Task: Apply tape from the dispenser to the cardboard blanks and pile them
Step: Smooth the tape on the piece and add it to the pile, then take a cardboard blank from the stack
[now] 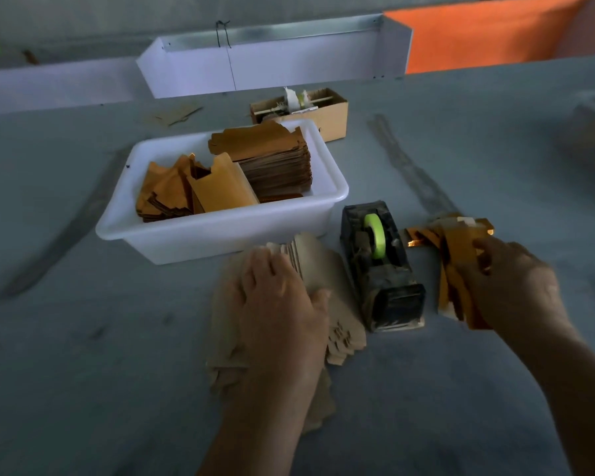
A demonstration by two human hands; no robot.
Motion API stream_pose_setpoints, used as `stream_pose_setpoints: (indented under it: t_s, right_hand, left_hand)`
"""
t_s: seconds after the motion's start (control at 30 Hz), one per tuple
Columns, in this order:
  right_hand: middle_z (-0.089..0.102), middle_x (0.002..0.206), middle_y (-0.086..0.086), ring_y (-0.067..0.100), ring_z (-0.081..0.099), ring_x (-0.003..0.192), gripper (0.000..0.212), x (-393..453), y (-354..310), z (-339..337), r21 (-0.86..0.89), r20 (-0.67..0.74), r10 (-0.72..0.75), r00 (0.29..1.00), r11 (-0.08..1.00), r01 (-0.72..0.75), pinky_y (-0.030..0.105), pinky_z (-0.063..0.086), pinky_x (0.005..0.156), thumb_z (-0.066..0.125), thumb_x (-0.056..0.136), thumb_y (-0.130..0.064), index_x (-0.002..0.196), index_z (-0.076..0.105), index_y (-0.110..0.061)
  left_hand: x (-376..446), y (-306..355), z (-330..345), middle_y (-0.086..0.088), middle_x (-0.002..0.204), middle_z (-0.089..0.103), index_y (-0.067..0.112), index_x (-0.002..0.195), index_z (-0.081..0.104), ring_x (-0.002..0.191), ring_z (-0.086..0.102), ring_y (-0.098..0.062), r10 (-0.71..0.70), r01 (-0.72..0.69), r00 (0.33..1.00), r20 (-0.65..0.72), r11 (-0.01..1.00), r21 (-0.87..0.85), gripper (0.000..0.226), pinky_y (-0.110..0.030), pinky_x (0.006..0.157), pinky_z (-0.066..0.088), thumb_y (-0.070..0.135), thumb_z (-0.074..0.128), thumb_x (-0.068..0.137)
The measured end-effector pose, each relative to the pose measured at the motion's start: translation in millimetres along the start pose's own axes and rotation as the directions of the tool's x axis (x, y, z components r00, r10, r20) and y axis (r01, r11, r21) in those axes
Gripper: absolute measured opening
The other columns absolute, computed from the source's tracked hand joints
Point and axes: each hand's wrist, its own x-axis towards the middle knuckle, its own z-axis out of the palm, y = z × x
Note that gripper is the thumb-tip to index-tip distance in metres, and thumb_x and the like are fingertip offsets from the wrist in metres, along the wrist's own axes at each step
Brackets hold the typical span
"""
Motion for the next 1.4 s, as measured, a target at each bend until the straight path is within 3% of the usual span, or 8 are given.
stream_pose_setpoints:
  t_s: [0.23,0.43,0.57,0.8,0.9,1.0,1.2,1.4]
  right_hand:
    - [0.045,0.119,0.015,0.036,0.050,0.102,0.034,-20.1,-4.4,-7.4,0.033,-0.063,-0.019,0.998,0.999,0.021,0.051,0.049,0.081,0.058,0.089,-0.025,0.120,0.057,-0.012]
    - [0.051,0.119,0.012,0.010,0.053,0.072,0.026,-36.6,-5.4,-13.4,0.181,-0.250,-0.122,0.961,0.969,0.170,0.012,0.044,0.051,0.059,0.089,-0.019,0.112,0.064,-0.008]
    - [0.057,0.098,-0.007,0.013,0.058,0.074,0.018,-57.6,-19.7,-21.6,0.364,-0.297,-0.155,0.942,0.894,0.261,0.024,0.045,0.062,0.060,0.087,-0.028,0.104,0.066,-0.029]
    - [0.068,0.093,-0.023,-0.002,0.066,0.084,0.051,-95.7,-60.7,-13.4,0.790,0.075,-0.160,0.984,0.611,0.039,0.014,0.051,0.067,0.050,0.062,-0.062,0.108,0.058,-0.041]
    - [0.070,0.086,-0.017,0.003,0.067,0.082,0.063,-94.1,-65.7,-6.2,0.857,0.205,-0.138,0.969,0.504,-0.110,0.023,0.053,0.072,0.061,0.059,-0.051,0.118,0.056,-0.030]
    - [0.071,0.081,-0.007,0.009,0.069,0.081,0.057,-92.0,-63.9,-6.2,0.889,0.358,-0.109,0.928,0.344,-0.303,0.024,0.055,0.067,0.066,0.058,-0.035,0.113,0.059,-0.024]
    - [0.069,0.078,0.009,0.016,0.069,0.076,0.034,-93.1,-55.5,-6.2,0.897,0.403,-0.159,0.901,0.261,-0.356,0.026,0.055,0.062,0.067,0.059,-0.020,0.092,0.070,-0.018]
    - [0.072,0.082,0.005,0.017,0.069,0.078,0.030,-92.3,-50.3,-4.0,0.894,0.389,-0.197,0.900,0.314,-0.318,0.029,0.053,0.066,0.065,0.059,-0.021,0.088,0.071,-0.016]
  left_hand:
    - [6.8,-6.9,-8.9,0.000,0.106,0.048,0.011,0.090,0.061,0.101,0.048,-0.017,-0.080,0.066,0.995,-0.059,0.976,-0.209,0.022,-0.034,0.092,0.044,0.033,0.064,0.088]
    - [4.7,-12.5,-22.0,0.015,0.083,0.051,0.028,0.073,0.054,0.080,0.054,-0.006,-0.121,0.062,0.988,-0.094,0.877,-0.477,0.018,-0.012,0.061,0.037,0.031,0.066,0.086]
    - [-1.9,-12.4,-35.2,0.013,0.075,0.064,0.031,0.074,0.062,0.076,0.059,0.007,-0.172,0.066,0.981,-0.094,0.742,-0.668,0.012,-0.007,0.052,0.042,0.034,0.066,0.086]
    - [-16.5,-7.6,-48.2,-0.012,0.087,0.074,0.014,0.077,0.073,0.092,0.068,-0.034,-0.058,0.292,0.956,0.289,0.328,-0.899,0.018,-0.054,0.094,0.049,0.031,0.072,0.071]
    - [-19.8,-8.0,-46.2,-0.019,0.087,0.072,0.006,0.074,0.071,0.083,0.065,-0.033,0.002,0.360,0.929,0.369,0.216,-0.908,0.031,-0.050,0.091,0.050,0.032,0.072,0.058]
    - [-20.4,-6.6,-47.9,-0.015,0.076,0.070,0.003,0.070,0.068,0.065,0.065,-0.021,0.070,0.441,0.893,0.445,0.061,-0.895,0.019,-0.031,0.063,0.057,0.019,0.070,0.060]
    - [-21.8,-1.6,-51.2,-0.005,0.088,0.074,0.014,0.095,0.070,0.081,0.069,-0.022,0.113,0.364,0.897,0.426,0.357,-0.860,0.044,-0.031,0.060,0.046,0.034,0.080,0.057]
    - [-21.8,4.7,-43.7,0.005,0.084,0.074,0.020,0.101,0.068,0.075,0.069,-0.006,0.038,0.315,0.921,0.388,0.512,-0.799,0.026,-0.018,0.055,0.050,0.019,0.076,0.076]
